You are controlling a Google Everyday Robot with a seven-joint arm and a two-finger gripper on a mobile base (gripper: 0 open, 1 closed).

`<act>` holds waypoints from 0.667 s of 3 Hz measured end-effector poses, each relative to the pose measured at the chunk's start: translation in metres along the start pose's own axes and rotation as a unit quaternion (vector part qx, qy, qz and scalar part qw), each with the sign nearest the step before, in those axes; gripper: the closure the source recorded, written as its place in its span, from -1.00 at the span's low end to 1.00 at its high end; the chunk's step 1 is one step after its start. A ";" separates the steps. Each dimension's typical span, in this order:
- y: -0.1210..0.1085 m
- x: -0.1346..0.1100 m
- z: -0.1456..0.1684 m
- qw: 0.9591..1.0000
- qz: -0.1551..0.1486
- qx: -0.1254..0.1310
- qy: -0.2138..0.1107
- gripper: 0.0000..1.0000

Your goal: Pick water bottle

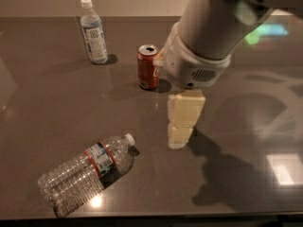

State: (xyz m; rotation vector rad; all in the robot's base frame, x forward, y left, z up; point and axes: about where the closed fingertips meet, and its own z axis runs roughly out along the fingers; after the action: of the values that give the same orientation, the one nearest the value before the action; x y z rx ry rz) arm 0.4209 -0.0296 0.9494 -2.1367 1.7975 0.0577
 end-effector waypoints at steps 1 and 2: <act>0.012 -0.048 0.049 0.996 -0.067 -0.049 -0.028 -1.00; 0.024 -0.075 0.081 0.990 -0.107 -0.082 -0.053 -1.00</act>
Offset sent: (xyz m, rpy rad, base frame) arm -0.0334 0.1274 -0.0960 0.0579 0.1738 0.3900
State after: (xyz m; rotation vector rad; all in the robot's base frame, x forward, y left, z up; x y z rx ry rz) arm 0.3986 0.0618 0.8869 -2.3797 1.5433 0.2679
